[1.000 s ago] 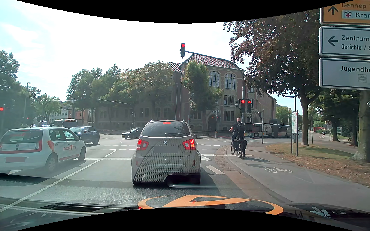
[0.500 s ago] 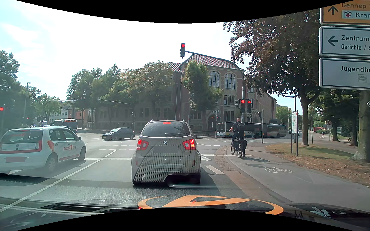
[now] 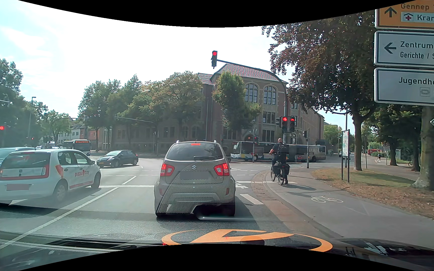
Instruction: Follow the waypoints while adhering to traffic rules and regulations
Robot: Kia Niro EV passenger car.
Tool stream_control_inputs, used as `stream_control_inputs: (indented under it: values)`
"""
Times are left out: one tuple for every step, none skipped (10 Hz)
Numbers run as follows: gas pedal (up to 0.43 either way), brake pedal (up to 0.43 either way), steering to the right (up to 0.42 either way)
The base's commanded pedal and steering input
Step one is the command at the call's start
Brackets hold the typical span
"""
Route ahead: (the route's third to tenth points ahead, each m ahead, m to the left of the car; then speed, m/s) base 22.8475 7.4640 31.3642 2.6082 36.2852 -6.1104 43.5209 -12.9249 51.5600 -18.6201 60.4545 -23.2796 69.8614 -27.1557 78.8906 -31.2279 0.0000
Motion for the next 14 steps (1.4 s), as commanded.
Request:
stream_control_inputs:
  values:
    - [0.000, 0.177, -0.045]
    - [0.000, 0.177, -0.046]
    - [0.000, 0.177, -0.046]
    - [0.000, 0.177, -0.045]
    - [0.000, 0.177, -0.045]
    - [0.000, 0.177, -0.045]
    - [0.000, 0.177, -0.045]
    - [0.000, 0.177, -0.045]
    - [0.000, 0.171, -0.045]
    - [0.000, 0.177, -0.045]
    - [0.000, 0.177, -0.045]
    - [0.000, 0.177, -0.046]
    - [0.000, 0.177, -0.045]
    - [0.000, 0.177, -0.045]
